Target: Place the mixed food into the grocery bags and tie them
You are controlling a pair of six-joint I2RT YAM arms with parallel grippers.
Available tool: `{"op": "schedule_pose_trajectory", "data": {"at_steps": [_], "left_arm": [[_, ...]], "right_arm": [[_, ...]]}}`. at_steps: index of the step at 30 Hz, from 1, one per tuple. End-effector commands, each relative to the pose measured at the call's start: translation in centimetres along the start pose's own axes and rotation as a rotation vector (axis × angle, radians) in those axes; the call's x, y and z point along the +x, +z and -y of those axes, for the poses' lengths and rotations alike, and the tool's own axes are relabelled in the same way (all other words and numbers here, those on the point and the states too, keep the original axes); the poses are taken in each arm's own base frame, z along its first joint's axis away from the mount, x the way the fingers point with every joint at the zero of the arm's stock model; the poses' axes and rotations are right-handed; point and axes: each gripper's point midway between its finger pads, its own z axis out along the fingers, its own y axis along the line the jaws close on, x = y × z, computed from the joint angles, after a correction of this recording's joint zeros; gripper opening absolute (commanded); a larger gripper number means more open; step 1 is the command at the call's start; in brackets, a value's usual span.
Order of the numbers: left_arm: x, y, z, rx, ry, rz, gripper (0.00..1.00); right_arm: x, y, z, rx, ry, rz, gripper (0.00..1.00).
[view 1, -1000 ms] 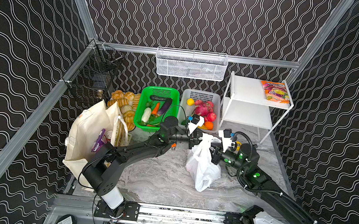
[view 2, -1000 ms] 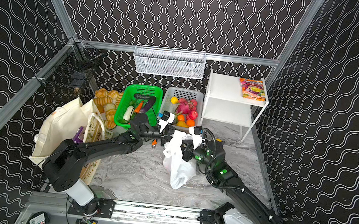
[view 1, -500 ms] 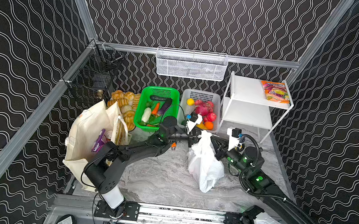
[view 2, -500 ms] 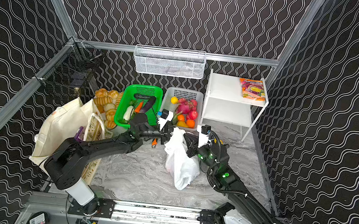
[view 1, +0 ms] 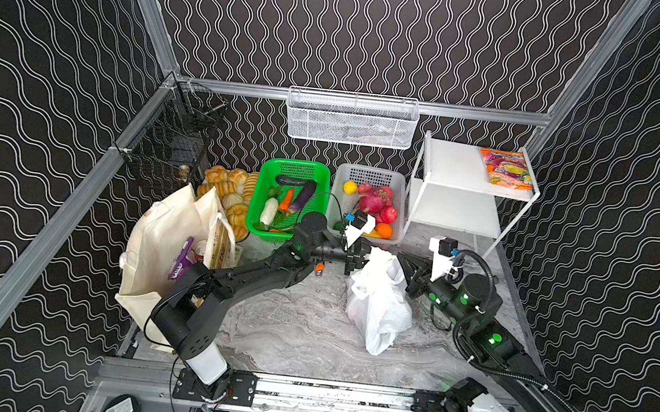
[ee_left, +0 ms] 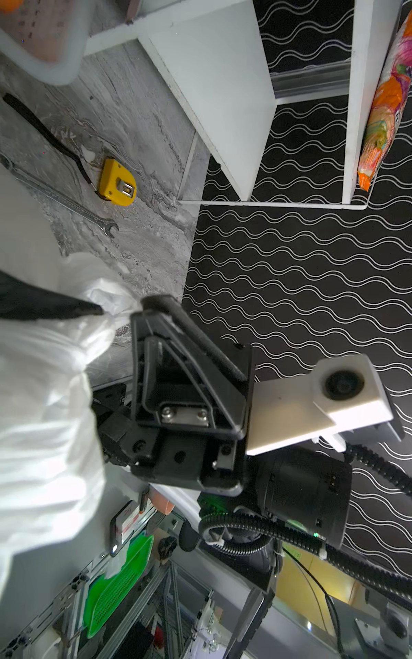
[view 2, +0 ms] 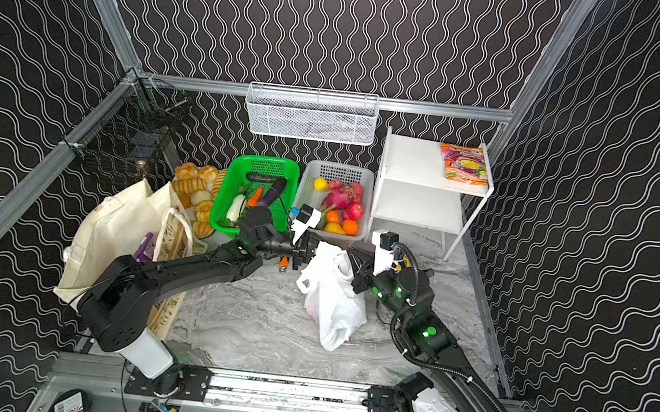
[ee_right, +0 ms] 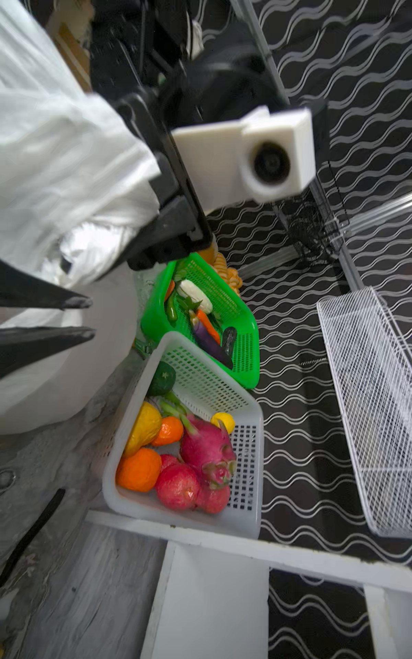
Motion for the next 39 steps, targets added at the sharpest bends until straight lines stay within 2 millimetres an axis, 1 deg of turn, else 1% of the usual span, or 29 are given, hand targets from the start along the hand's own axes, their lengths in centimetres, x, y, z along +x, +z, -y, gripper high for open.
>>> {"op": "schedule_pose_trajectory", "data": {"at_steps": [1,4,6,8,12,13,16,17,19,22,24,26,30,31,34,36,39], "left_arm": [[-0.5,-0.1,0.5,0.023,0.026,0.01,0.0],[-0.3,-0.1,0.6,0.024,0.02,0.004,0.0],[-0.2,-0.1,0.7,0.031,0.014,-0.006,0.0],[0.1,-0.2,0.9,0.038,0.009,-0.016,0.0],[0.4,-0.2,1.0,0.042,-0.004,-0.032,0.0],[0.5,-0.2,1.1,0.048,-0.007,-0.035,0.0],[0.3,-0.1,1.5,0.079,-0.016,-0.042,0.0],[0.2,-0.1,1.7,0.089,-0.017,-0.042,0.0],[0.2,-0.1,2.1,0.115,-0.026,-0.044,0.0],[0.3,-0.1,2.8,0.165,-0.048,-0.051,0.04],[0.5,-0.1,2.9,0.176,-0.063,-0.059,0.06],[0.9,-0.1,2.7,0.168,-0.073,-0.071,0.1],[1.5,0.0,2.1,0.137,-0.081,-0.099,0.12],[1.5,0.0,1.9,0.126,-0.082,-0.105,0.12],[1.6,0.0,1.4,0.09,-0.083,-0.122,0.09],[1.8,0.0,1.1,0.07,-0.081,-0.133,0.08],[1.8,-0.1,1.1,0.06,-0.075,-0.139,0.08]], "right_arm": [[0.6,-0.8,-2.6,-0.157,-0.04,0.009,0.13],[1.4,-0.9,-3.6,-0.227,-0.048,-0.009,0.12],[1.8,-0.5,-3.1,-0.197,-0.043,-0.031,0.12],[1.9,-0.2,-2.6,-0.173,-0.064,-0.033,0.14],[1.6,-0.2,-3.7,-0.237,-0.136,-0.008,0.13],[1.4,-0.1,-3.6,-0.233,-0.144,-0.001,0.14],[1.2,0.7,-1.6,-0.117,-0.132,0.005,0.13],[1.3,0.9,-0.9,-0.082,-0.141,-0.003,0.15],[1.1,1.0,-0.5,-0.057,-0.159,0.007,0.15],[0.9,1.0,0.2,-0.017,-0.167,0.027,0.09],[1.1,0.9,-0.2,-0.042,-0.187,0.02,0.07],[1.2,0.9,-0.7,-0.068,-0.183,0.01,0.05],[1.6,0.9,-1.6,-0.122,-0.163,-0.012,0.05],[1.7,0.8,-1.5,-0.12,-0.158,-0.02,0.06],[2.1,0.2,-0.4,-0.05,-0.141,-0.034,0.1],[2.2,-0.6,-0.5,-0.052,-0.178,-0.021,0.14],[2.6,-1.8,-1.1,-0.088,-0.238,0.002,0.14]]}}
